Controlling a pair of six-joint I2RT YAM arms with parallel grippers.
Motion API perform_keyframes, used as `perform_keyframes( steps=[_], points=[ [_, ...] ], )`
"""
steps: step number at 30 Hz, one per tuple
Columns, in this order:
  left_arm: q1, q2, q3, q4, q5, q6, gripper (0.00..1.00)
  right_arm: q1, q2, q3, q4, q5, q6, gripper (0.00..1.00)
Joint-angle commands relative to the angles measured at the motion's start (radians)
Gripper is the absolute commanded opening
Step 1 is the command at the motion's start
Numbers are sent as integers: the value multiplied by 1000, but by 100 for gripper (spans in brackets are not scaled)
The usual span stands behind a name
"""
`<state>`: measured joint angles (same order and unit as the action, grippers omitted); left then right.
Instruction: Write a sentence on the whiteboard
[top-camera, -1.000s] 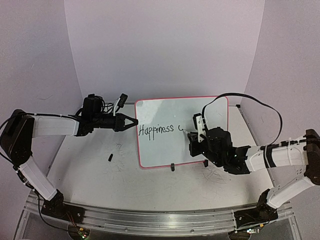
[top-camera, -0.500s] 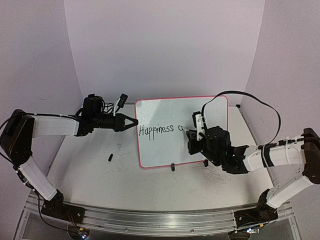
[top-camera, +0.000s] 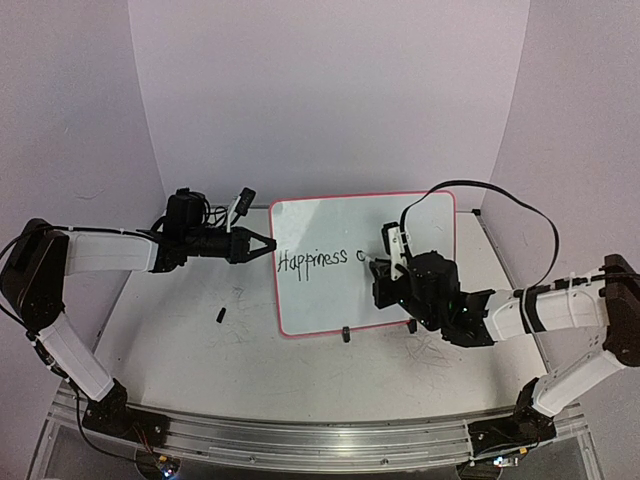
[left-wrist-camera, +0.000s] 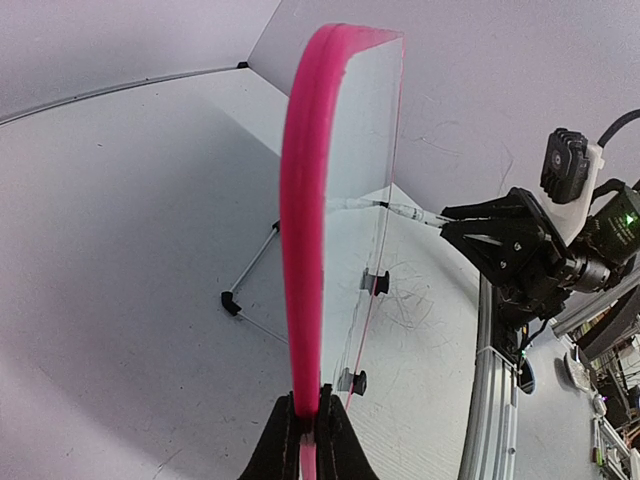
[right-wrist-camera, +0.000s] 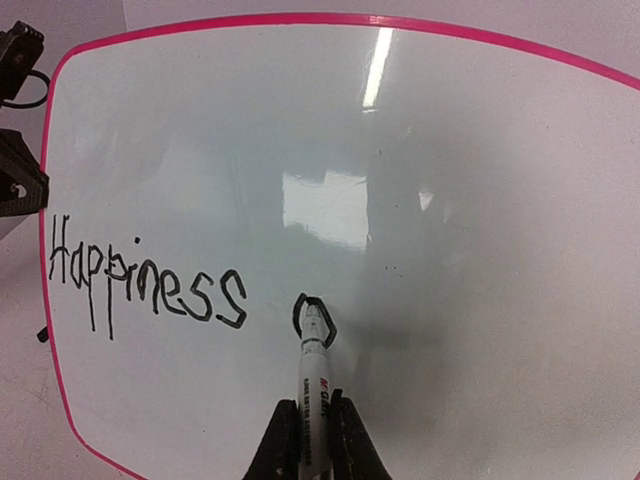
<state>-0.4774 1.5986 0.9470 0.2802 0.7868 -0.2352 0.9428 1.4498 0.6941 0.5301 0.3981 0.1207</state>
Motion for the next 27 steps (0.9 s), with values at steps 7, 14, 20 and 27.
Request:
perform_keyframes(
  steps=[7, 14, 20, 27],
  points=[
    [-13, -18, 31, -13, 47, 23, 0, -15, -132, -33, 19, -17, -34, 0],
    [-13, -18, 30, -15, 47, 23, 0, -18, -100, -26, 27, -39, -38, 0],
    [-14, -23, 30, -17, 45, 26, 0, -18, -73, -17, 15, -6, -30, 0],
    [-13, -22, 31, -21, 46, 29, 0, -20, -49, -2, 6, 14, -25, 0]
  ],
)
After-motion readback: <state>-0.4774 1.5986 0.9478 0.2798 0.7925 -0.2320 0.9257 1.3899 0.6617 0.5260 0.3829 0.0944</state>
